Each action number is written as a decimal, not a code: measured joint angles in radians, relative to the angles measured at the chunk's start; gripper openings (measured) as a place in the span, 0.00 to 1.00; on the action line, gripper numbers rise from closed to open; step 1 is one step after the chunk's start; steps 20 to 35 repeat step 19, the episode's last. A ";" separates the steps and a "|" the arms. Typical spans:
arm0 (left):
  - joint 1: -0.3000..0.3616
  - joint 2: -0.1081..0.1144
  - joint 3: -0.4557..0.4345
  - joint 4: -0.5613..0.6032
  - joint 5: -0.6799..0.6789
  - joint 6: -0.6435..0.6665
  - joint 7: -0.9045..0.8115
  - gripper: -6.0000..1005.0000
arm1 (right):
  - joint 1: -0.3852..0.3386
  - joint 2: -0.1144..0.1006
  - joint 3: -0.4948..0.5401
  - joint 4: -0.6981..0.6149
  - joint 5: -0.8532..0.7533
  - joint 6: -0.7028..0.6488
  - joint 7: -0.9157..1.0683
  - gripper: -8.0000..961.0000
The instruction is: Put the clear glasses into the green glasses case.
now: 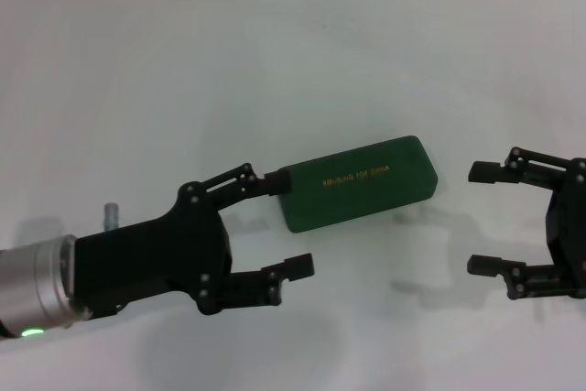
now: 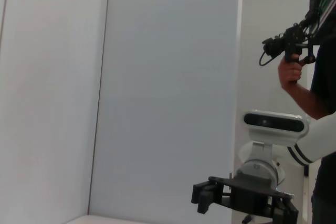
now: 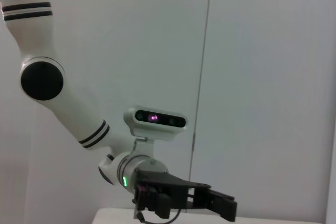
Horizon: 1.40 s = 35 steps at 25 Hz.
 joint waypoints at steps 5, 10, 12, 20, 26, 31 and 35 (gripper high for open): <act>0.001 0.014 -0.007 0.002 0.000 0.001 -0.001 0.88 | 0.005 0.004 -0.016 0.021 0.009 0.018 -0.022 0.90; 0.003 0.028 -0.012 0.002 -0.001 0.001 0.000 0.88 | 0.036 0.004 -0.041 0.048 0.009 0.058 -0.025 0.90; 0.003 0.030 -0.013 0.002 -0.004 0.001 0.000 0.88 | 0.043 0.004 -0.062 0.049 0.012 0.072 -0.025 0.89; 0.003 0.032 -0.014 0.002 -0.007 -0.001 0.001 0.88 | 0.063 0.006 -0.077 0.056 0.013 0.098 -0.025 0.89; 0.003 0.032 -0.014 0.002 -0.007 -0.001 0.001 0.88 | 0.063 0.006 -0.077 0.056 0.013 0.098 -0.025 0.89; 0.003 0.032 -0.014 0.002 -0.007 -0.001 0.001 0.88 | 0.063 0.006 -0.077 0.056 0.013 0.098 -0.025 0.89; 0.003 0.032 -0.014 0.002 -0.007 -0.001 0.001 0.88 | 0.063 0.006 -0.077 0.056 0.013 0.098 -0.025 0.89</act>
